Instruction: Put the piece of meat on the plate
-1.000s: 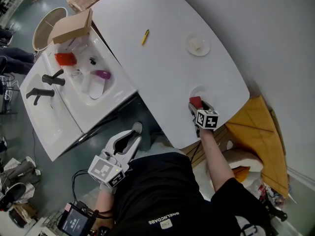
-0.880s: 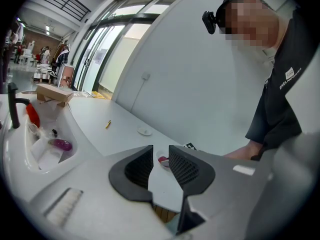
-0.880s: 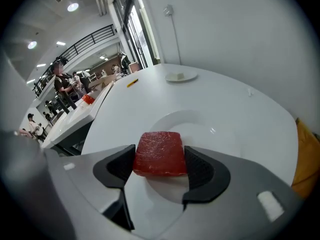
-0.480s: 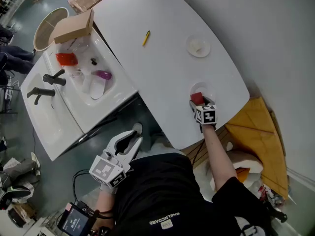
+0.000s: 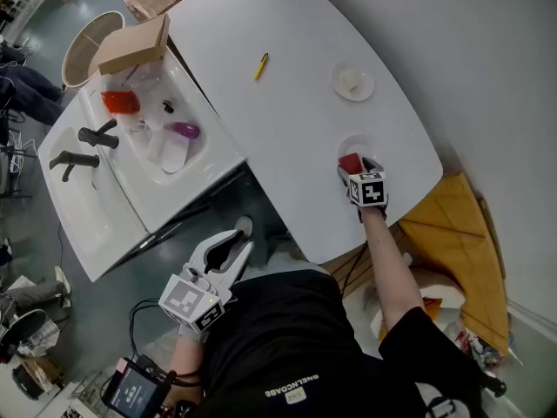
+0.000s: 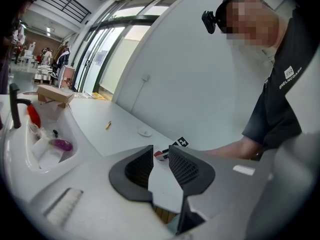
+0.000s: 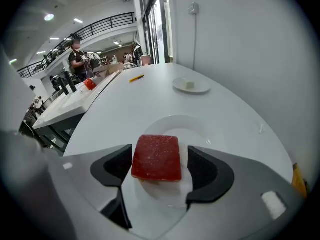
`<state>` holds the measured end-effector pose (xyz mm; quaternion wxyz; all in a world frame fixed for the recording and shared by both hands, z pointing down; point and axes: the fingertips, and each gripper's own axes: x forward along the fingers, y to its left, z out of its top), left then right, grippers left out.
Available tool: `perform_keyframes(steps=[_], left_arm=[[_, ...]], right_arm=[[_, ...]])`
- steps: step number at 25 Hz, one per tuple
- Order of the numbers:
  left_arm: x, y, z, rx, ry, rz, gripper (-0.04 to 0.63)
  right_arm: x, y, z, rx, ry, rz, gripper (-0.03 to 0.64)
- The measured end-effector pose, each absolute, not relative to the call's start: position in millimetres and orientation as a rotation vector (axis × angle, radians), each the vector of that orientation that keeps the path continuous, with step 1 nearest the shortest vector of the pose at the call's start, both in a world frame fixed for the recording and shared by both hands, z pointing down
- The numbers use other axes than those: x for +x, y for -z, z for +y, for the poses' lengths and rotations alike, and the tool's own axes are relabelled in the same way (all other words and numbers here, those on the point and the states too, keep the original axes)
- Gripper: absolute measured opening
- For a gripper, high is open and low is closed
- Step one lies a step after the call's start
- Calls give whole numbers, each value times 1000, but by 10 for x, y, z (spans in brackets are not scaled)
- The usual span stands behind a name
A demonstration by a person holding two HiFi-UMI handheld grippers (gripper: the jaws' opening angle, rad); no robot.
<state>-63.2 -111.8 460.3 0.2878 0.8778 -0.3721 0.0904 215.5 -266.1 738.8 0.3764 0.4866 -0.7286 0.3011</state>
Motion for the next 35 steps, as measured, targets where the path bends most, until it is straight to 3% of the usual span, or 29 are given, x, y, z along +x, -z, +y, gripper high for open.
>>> perform_keyframes(steps=[17, 35], left_arm=[[-438, -4544, -1148, 2410, -212, -863, 104], [-9, -4414, -1340, 2542, -195, -500, 101]], right_arm=[[1889, -6569, -2527, 1351, -721, -2062, 347], [1816, -5612, -1954, 1631, -750, -2171, 174]])
